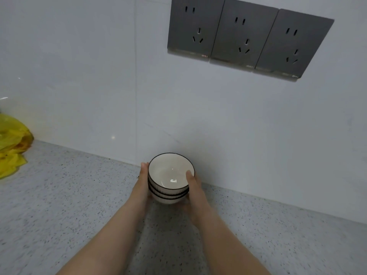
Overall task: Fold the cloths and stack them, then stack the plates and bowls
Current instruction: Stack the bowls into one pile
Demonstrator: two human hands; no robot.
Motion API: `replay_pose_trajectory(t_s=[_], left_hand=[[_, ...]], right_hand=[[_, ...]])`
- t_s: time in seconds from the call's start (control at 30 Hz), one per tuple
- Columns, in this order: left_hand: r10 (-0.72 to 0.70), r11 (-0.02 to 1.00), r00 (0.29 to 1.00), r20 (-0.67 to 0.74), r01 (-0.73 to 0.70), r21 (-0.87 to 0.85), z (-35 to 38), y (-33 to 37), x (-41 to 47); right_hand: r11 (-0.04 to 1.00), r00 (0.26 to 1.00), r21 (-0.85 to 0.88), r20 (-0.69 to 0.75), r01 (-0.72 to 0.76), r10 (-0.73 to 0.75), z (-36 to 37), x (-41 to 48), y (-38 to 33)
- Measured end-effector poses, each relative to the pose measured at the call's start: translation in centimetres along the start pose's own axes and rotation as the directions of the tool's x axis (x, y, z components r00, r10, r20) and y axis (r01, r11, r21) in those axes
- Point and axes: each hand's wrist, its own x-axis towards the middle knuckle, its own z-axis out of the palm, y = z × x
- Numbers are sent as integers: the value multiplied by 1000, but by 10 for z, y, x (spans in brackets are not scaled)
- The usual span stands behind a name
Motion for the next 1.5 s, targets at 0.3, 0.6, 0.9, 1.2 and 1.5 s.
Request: replay_pose_trajectory(t_s=[0.3, 0.6, 0.9, 1.2, 1.5], left_hand=[[-65, 996, 998, 14, 64, 64, -1, -3, -4], [69, 993, 992, 103, -79, 91, -12, 22, -76], [148, 969, 946, 289, -197, 150, 47, 39, -174], [96, 966, 909, 406, -184, 184, 154, -16, -268], [-71, 968, 843, 533, -70, 241, 347, -125, -383]], right_hand=[[1000, 1000, 11, 23, -11, 11, -1, -8, -1], [997, 1000, -73, 23, 13, -11, 11, -64, -18], [998, 995, -12, -78, 59, -60, -52, -173, -63], [997, 981, 22, -181, 78, -73, -186, -279, -66], [994, 893, 73, -449, 80, -39, -399, -396, -55]])
